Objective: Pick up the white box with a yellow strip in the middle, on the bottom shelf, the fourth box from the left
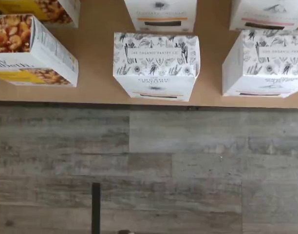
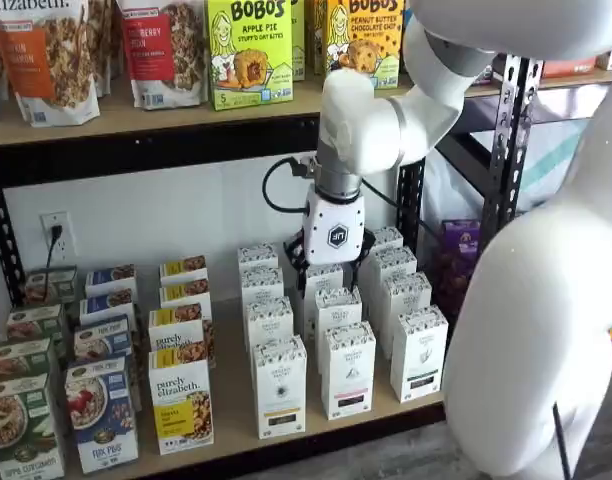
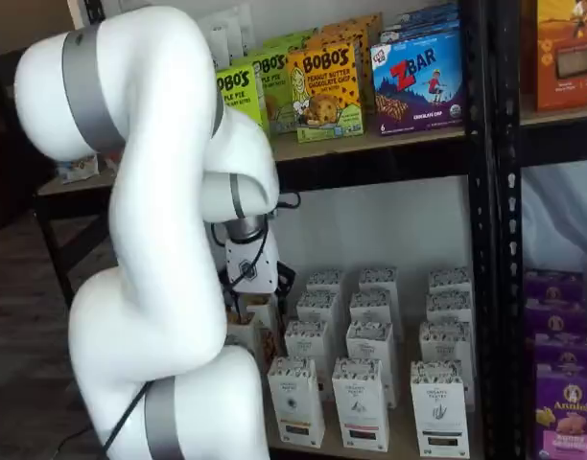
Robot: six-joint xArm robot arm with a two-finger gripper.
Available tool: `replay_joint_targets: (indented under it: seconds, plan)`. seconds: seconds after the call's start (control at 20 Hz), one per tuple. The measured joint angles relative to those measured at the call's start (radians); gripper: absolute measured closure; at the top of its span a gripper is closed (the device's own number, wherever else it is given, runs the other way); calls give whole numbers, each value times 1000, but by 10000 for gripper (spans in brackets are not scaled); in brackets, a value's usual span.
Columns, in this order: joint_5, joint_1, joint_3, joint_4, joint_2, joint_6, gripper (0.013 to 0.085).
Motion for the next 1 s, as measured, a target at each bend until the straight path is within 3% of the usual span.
replay_joint_targets:
  seconds: [0.5, 0.75, 1.0]
  plan:
    - [-107, 9, -26, -17, 118, 18, 130]
    - [-131, 15, -58, -1, 186, 9, 130]
    - [-171, 17, -95, -21, 267, 27, 130]
